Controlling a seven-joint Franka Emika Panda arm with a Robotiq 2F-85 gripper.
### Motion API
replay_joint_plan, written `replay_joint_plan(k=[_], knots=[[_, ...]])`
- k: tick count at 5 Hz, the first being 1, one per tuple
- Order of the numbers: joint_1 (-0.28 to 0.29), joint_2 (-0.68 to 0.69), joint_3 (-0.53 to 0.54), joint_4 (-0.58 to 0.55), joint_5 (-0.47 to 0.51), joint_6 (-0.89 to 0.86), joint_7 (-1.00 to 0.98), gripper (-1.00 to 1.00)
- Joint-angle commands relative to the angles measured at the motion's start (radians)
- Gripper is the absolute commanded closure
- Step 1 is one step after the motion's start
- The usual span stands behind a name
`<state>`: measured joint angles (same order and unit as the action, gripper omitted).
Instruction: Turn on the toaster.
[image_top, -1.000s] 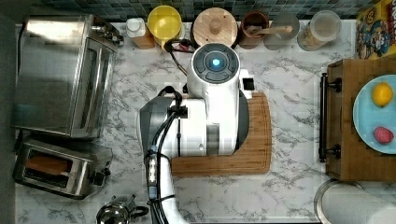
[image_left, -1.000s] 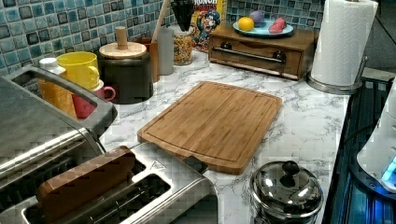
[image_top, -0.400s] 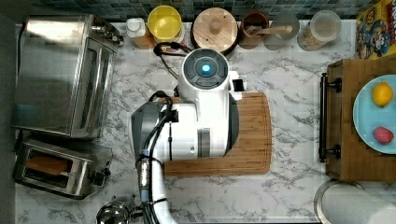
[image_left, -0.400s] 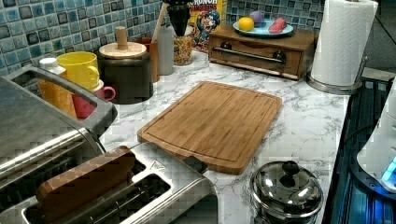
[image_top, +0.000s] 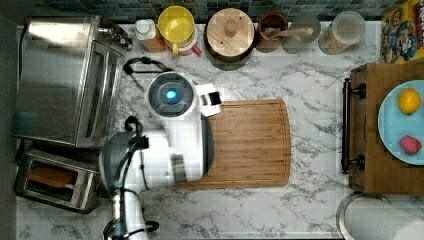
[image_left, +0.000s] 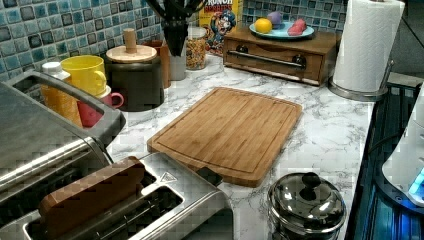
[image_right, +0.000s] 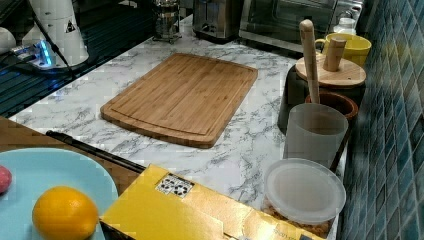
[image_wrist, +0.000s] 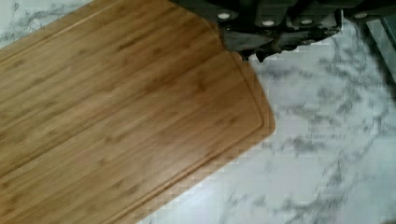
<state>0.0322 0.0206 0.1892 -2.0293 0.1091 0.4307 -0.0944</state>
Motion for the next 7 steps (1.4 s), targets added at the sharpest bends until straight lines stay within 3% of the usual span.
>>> replay_joint_plan(k=[1,6,7], knots=[[0.108,-0.142,0.096,-0.164,0.072,0.047,0.02,1.0],[0.217,-0.161,0.223,-0.261,0.172,0.04,0.117,1.0],[0.247,-0.17,0.248,-0.289,0.151,0.035,0.15,1.0]])
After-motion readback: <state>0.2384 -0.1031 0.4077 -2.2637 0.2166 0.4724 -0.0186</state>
